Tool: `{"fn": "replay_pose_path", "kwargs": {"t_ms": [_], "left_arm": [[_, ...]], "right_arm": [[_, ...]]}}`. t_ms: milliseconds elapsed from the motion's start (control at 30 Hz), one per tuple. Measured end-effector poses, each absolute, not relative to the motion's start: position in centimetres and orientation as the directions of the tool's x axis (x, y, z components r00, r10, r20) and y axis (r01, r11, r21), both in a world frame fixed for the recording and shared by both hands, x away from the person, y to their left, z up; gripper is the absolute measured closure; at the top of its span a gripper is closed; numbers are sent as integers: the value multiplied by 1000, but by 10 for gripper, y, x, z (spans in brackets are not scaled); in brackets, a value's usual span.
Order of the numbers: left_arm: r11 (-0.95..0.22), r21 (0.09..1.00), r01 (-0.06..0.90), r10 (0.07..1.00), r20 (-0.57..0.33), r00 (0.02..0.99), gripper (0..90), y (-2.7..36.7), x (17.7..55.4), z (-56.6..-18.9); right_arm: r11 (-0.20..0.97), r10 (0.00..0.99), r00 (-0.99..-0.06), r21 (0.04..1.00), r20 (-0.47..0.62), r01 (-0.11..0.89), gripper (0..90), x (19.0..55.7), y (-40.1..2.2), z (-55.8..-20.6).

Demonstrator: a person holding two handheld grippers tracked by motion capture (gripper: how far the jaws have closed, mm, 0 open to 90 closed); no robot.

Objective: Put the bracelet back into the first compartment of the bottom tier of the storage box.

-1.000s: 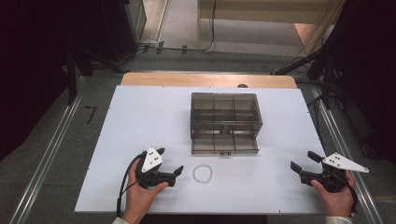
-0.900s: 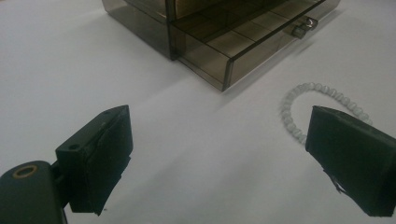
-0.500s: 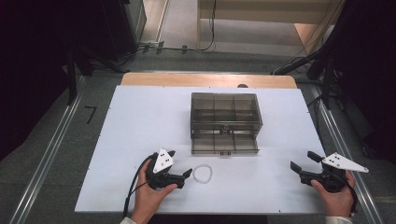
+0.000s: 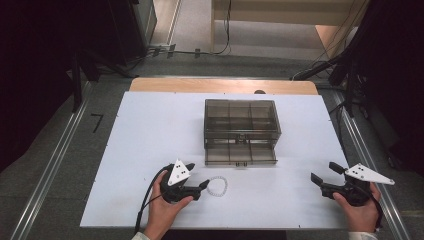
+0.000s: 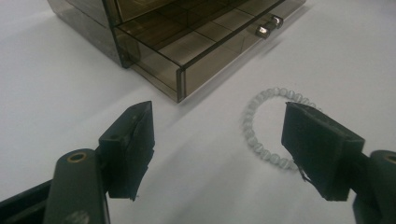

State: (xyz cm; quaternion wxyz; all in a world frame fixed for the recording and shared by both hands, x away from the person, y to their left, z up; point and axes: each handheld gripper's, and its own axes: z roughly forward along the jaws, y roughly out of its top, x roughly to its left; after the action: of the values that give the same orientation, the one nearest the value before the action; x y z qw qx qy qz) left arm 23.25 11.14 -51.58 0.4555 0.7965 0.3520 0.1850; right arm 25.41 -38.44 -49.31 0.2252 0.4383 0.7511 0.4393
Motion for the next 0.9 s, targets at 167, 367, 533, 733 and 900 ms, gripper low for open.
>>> {"fn": "replay_pose_path", "kwargs": {"t_ms": [167,367,533,733,900], "left_arm": [[-349,850,395,723,-24,690,343,108,233,-516],[-368,838,402,719,-18,695,386,104,235,-516],[-396,824,406,711,-5,703,397,98,236,-517],[-425,802,419,709,7,706,488,92,238,-517],[-442,776,450,707,-7,707,576,87,241,-518]], "right_arm": [[230,856,-515,857,47,461,135,254,-384,-493],[231,855,-516,856,48,463,135,254,-384,-493],[232,855,-516,855,48,464,135,255,-384,-493],[233,854,-519,854,49,465,136,255,-384,-493],[232,853,-519,855,50,463,136,255,-384,-493]]}}
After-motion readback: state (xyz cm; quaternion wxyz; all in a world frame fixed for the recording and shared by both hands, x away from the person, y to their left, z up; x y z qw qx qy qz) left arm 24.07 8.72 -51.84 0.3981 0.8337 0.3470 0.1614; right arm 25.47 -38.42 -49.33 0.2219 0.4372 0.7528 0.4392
